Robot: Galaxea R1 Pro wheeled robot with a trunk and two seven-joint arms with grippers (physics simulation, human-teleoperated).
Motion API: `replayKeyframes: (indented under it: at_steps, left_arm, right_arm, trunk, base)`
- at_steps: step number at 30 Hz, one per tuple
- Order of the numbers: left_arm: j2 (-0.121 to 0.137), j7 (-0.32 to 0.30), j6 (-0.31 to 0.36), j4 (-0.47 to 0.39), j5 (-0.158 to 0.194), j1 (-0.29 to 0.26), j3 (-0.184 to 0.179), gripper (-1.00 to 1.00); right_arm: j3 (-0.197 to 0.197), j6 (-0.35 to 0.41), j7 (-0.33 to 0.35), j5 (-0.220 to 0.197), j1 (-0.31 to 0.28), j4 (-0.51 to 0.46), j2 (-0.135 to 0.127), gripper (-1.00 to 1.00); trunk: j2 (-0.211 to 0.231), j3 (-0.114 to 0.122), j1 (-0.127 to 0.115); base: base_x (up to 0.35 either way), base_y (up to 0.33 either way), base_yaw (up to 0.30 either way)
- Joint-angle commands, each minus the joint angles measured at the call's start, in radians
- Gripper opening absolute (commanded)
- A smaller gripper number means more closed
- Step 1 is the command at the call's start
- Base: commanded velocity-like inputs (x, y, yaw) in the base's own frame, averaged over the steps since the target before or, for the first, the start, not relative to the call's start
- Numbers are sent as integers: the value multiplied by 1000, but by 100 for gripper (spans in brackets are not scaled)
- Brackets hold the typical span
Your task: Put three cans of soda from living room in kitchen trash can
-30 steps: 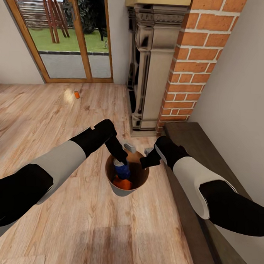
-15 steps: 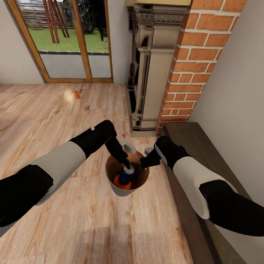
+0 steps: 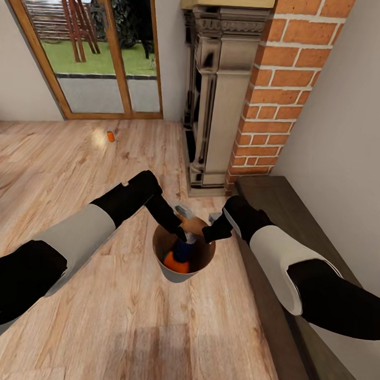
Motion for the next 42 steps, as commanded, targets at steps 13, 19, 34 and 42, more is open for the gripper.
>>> replayKeyframes:
  at_steps: [13, 19, 34, 42]
  left_arm:
    - [348, -215, -83, -328, 1, 92, 577, 100]
    - [385, -206, -90, -417, -6, 143, 823, 100]
    - [340, 351, -357, -469, -7, 524, 1028, 100]
    - [281, 671, -398, -459, -5, 559, 1031, 100]
  right_arm:
    - [-11, 7, 7, -34, 0, 0, -5, -100]
    - [-13, 7, 8, -34, 1, 1, -7, -100]
    - [-13, 7, 12, -33, 8, 0, -38, -100]
    - [-2, 7, 10, -22, 24, -55, -56, -100]
  trunk:
    - [0, 0, 0]
    - [0, 0, 0]
    - [0, 0, 0]
    - [0, 0, 0]
  base:
    - [0, 0, 0]
    - [0, 0, 0]
    - [0, 0, 0]
    - [0, 0, 0]
